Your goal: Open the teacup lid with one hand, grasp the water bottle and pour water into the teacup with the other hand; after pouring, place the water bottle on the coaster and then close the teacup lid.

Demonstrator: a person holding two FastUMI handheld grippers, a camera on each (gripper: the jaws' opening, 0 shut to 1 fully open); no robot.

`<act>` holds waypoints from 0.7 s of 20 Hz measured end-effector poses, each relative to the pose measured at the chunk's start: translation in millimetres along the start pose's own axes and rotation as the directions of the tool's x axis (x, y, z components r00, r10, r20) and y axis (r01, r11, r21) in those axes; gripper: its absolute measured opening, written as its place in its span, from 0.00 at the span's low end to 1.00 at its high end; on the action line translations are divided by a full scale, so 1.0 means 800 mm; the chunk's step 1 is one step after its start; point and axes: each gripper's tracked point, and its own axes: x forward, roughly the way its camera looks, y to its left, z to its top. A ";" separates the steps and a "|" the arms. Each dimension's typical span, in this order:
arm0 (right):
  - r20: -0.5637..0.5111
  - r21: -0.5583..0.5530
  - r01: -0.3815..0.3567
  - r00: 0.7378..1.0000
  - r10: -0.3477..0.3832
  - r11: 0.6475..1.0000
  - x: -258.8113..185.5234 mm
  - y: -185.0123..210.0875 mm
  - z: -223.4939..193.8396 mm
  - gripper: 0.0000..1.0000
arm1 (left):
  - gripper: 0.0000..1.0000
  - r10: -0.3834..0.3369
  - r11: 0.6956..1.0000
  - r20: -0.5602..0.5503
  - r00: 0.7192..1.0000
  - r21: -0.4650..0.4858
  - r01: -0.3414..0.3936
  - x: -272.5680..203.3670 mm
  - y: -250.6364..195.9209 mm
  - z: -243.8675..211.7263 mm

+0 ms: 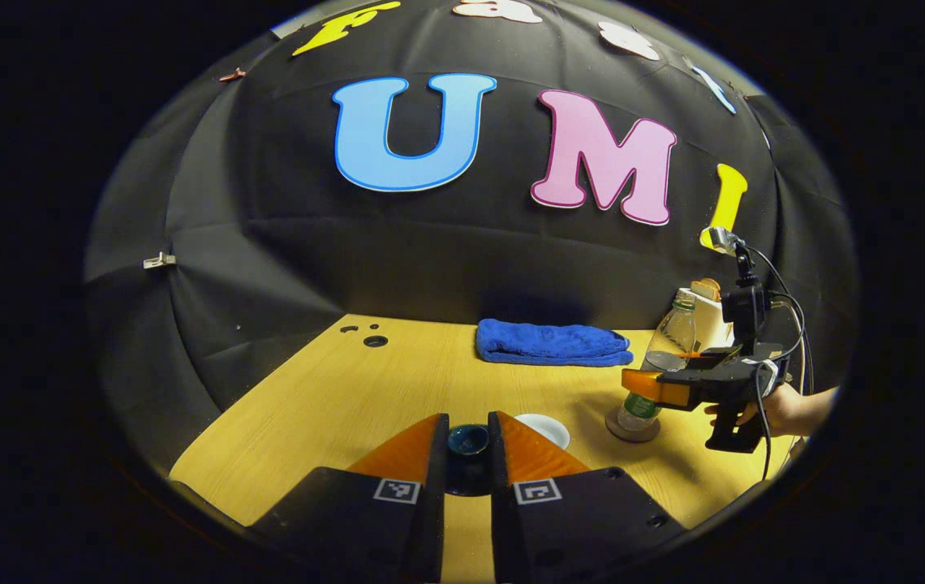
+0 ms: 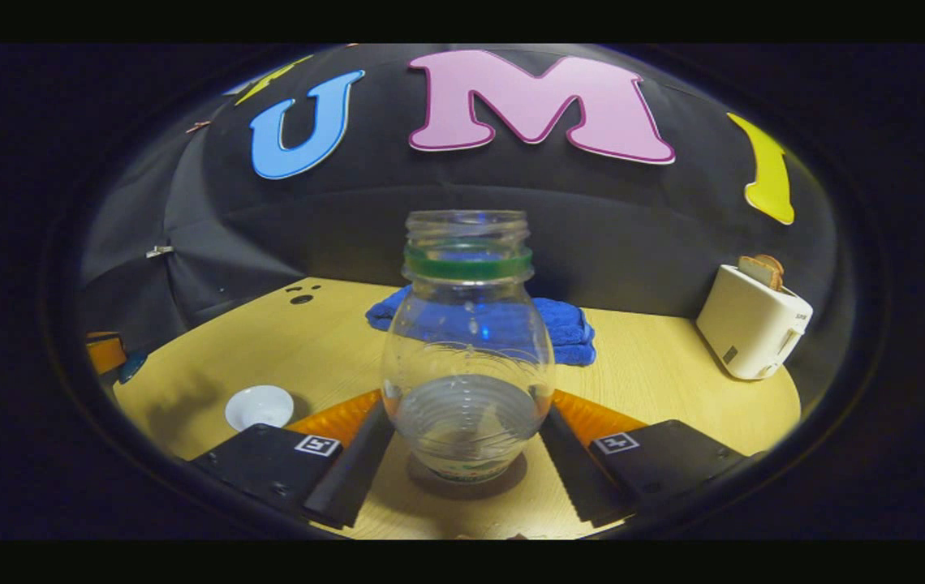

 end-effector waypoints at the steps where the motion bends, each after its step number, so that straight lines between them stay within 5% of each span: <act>1: -0.002 0.001 0.005 1.000 -0.005 1.000 -0.004 0.000 -0.001 1.00 | 0.28 -0.005 1.000 0.003 1.000 0.002 0.005 0.001 -0.003 0.002; 14: -0.079 0.029 0.043 0.996 -0.041 0.999 -0.105 -0.003 -0.068 1.00 | 0.24 -0.118 0.993 -0.003 0.993 0.023 0.118 0.082 -0.062 -0.011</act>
